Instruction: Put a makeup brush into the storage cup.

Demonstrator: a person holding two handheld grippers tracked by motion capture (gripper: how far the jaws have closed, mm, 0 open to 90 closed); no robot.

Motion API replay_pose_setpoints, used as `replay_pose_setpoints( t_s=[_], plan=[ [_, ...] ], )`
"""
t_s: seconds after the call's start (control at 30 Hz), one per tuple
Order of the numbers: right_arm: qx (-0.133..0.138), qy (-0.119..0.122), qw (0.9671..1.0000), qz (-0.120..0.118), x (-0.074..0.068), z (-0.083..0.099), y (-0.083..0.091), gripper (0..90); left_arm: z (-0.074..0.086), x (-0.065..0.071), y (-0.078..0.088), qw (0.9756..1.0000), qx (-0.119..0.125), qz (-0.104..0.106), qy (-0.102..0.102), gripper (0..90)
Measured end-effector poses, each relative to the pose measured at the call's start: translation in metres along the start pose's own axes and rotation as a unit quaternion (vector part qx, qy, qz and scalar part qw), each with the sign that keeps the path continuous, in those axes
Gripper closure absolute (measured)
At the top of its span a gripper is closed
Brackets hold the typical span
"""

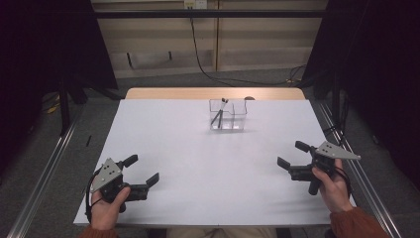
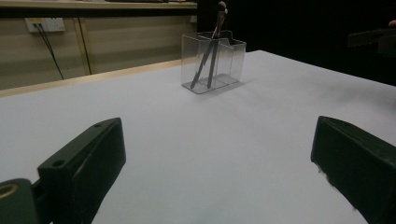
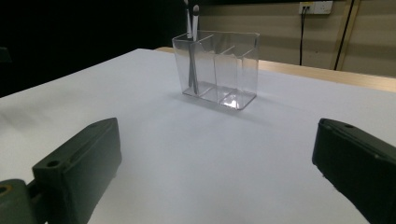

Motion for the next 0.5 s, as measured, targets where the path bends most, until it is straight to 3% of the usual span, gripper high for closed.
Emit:
replay_pose_setpoints(
  t_s=[0.5],
  plan=[
    [0.016,-0.013,0.9992,0.035,-0.004,0.014,0.032,0.7,0.000,-0.002,0.006,0.9999,0.005,-0.009,0.003,3.1]
  ],
)
Point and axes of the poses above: each handheld gripper's, and its own axes: y roughly backward along the jaws, z roughly out of its underside, x roughly to its right, the point moved 9 cm from there along -y, roughly forward along the jaws, and after that the axes turned 12 degrees about -z, right-handed, at the moved point
